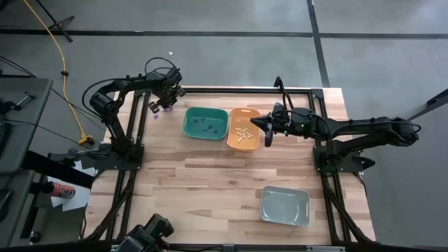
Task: Sort Halloween decoration
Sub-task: Put the violet witch hut toy into the green bin
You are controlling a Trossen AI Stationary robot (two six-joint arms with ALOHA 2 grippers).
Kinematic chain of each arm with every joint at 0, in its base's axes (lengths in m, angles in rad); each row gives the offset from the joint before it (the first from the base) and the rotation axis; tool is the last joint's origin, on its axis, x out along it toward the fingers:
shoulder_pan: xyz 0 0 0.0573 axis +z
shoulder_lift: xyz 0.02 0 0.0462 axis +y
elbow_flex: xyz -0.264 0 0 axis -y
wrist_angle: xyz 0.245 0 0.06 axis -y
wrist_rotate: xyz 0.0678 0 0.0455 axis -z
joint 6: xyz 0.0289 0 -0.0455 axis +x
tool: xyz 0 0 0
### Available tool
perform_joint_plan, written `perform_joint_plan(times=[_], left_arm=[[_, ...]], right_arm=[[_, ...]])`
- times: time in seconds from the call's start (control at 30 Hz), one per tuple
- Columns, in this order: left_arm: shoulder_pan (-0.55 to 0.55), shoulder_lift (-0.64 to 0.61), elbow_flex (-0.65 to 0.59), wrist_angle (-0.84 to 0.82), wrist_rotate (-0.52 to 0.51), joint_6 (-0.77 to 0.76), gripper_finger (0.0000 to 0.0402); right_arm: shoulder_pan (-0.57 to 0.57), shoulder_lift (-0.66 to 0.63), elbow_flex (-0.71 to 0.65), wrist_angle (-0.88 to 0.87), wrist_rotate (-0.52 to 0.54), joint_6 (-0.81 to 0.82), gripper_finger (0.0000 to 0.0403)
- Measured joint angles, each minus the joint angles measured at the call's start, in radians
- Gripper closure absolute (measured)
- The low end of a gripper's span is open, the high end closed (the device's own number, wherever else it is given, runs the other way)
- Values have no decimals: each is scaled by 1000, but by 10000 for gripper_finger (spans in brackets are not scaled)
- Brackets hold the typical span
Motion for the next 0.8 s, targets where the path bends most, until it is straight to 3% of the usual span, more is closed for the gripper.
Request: perform_joint_plan(times=[0.37,0.8], left_arm=[[0,0,1,22,-4,53,398],[0,-31,1,45,-14,98,401]], right_arm=[[0,0,0,-9,0,-2,402],[0,0,0,-12,0,-2,402]])
